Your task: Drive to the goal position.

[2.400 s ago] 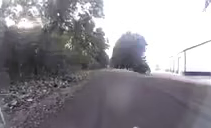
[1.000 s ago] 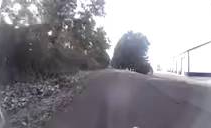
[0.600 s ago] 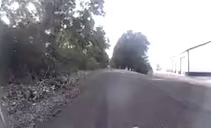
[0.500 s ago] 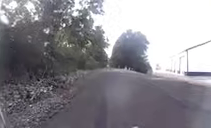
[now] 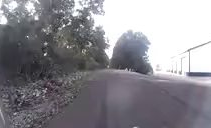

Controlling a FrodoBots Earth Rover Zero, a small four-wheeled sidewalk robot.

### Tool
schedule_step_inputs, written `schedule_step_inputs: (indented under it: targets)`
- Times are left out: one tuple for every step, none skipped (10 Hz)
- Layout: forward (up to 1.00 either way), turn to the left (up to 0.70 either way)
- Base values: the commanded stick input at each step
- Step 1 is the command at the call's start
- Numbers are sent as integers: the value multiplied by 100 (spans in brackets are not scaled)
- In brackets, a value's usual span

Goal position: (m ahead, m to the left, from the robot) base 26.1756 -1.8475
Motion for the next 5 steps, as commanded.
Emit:
schedule_step_inputs:
  targets:
    - [70, 0]
    - [70, 0]
    - [70, 0]
    - [70, 0]
    - [70, 0]
